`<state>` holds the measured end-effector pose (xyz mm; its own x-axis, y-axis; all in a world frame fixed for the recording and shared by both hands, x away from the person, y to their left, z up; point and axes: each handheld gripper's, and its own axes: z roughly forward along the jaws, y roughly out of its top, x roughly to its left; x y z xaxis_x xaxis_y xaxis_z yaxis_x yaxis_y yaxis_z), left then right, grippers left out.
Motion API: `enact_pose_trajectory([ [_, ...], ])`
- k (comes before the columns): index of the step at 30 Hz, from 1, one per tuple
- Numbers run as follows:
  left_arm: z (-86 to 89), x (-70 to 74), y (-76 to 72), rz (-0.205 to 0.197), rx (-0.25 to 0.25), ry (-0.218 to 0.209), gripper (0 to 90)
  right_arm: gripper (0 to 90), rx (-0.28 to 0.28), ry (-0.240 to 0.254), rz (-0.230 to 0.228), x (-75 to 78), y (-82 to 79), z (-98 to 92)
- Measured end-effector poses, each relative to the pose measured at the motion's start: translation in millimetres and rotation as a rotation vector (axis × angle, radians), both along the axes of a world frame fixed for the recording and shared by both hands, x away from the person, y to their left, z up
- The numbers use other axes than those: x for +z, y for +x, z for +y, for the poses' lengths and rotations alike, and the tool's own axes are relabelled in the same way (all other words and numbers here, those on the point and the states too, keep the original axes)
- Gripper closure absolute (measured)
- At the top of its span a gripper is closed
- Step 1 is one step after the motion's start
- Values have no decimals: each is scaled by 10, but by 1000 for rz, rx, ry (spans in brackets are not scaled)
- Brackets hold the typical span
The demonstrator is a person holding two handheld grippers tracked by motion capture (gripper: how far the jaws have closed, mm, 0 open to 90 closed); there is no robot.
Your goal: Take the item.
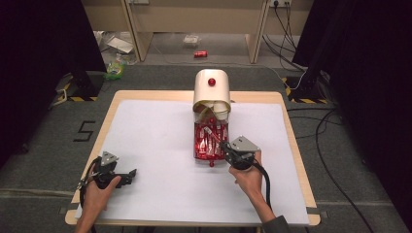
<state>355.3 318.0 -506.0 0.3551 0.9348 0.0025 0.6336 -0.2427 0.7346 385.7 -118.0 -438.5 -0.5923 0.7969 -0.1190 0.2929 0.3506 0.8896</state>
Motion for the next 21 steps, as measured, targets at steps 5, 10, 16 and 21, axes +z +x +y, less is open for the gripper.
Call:
enact_pose_trajectory([
  [5, 4, -1, 4, 3, 0, -6, 17, 839, -1, 13, 3, 17, -88, -128],
  [10, 2, -1, 2, 2, 0, -4, 17, 839, -16, 23, 2, 49, -128, -193],
  [16, 5, -2, 5, 4, 0, -7, 17, 839, -29, 31, -5, 72, -161, -282],
  [21, 4, -1, 3, 3, -1, -6, 18, 839, -57, 45, -5, 91, -207, -426],
])
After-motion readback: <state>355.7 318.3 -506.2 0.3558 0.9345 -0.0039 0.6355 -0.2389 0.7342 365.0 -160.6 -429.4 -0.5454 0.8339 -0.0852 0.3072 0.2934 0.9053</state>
